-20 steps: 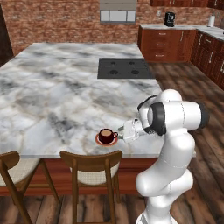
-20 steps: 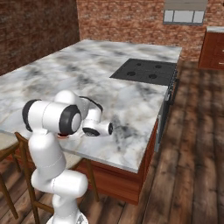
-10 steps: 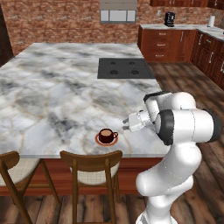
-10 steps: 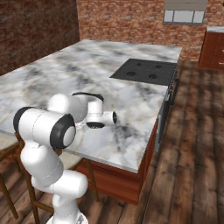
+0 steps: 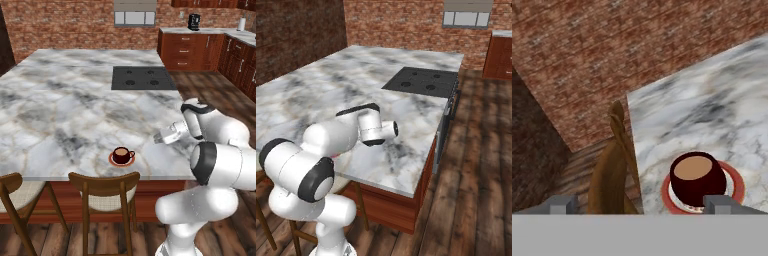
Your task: Pick the cup of tea, navigate to the dining table, and place it on the saucer.
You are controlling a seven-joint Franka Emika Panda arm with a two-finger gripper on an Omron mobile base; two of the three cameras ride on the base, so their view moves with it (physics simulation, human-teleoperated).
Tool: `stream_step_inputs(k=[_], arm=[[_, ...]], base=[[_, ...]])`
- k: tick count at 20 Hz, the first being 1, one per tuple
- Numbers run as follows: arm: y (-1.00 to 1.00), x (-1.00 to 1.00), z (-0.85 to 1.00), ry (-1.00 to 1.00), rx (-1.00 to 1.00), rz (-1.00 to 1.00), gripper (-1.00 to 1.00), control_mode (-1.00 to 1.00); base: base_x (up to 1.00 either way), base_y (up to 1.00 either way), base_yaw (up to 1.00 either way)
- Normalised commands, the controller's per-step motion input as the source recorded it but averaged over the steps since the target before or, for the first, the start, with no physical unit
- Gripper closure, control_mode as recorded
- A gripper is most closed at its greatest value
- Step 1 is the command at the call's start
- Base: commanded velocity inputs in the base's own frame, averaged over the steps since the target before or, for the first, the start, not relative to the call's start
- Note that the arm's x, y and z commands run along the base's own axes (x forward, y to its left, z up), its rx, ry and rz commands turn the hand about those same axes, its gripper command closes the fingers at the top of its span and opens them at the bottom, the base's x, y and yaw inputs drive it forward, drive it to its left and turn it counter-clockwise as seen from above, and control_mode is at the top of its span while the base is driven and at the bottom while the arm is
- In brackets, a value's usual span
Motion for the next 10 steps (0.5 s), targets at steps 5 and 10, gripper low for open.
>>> stream_step_inputs(k=[5,10], arm=[[-0.25,-0.61,0.10,0.16,-0.08,0.00,-1.00,-1.00],[0.00,-0.81,0.03,0.09,-0.20,-0.03,-1.00,-1.00]], base=[[0.00,0.00,0.00],[0.00,0.00,0.00]])
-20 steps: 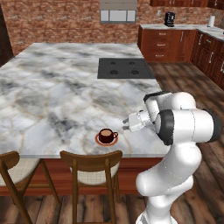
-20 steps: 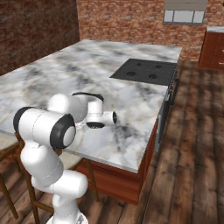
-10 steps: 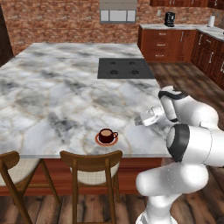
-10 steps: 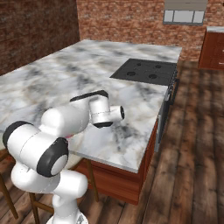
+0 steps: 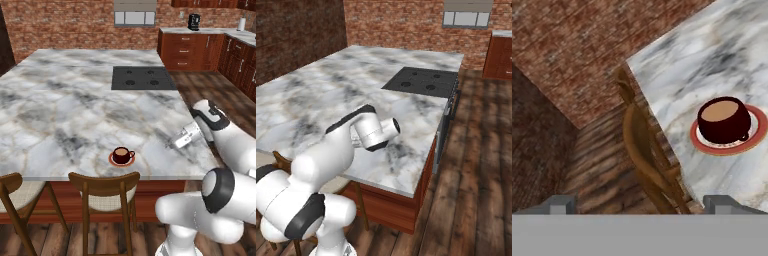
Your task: Pick the cup of tea, navigate to the dining table, and place it on the saucer.
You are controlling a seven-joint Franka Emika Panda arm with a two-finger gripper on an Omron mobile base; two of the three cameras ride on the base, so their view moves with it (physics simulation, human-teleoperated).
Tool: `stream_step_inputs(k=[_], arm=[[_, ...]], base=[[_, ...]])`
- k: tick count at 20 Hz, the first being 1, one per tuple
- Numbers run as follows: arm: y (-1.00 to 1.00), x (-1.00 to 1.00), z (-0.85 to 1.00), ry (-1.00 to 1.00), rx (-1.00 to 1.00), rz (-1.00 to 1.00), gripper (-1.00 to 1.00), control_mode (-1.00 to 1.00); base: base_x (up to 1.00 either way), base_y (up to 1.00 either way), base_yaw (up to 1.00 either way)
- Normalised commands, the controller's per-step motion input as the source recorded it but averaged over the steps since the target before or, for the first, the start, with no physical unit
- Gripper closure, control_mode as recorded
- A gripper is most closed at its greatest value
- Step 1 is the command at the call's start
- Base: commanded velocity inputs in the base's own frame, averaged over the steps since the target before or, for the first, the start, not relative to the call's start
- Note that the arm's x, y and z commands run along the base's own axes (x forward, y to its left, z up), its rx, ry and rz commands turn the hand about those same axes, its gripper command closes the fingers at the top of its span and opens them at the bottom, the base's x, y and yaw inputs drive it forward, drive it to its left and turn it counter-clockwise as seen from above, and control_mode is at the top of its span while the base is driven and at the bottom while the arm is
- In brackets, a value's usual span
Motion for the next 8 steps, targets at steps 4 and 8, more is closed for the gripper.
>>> stream_step_inputs(k=[4,8], arm=[[0.00,-0.77,0.04,0.05,-0.27,-0.12,-1.00,-1.00],[0.00,-0.71,0.27,0.06,-0.30,-0.20,-1.00,-1.00]], base=[[0.00,0.00,0.00],[0.00,0.00,0.00]])
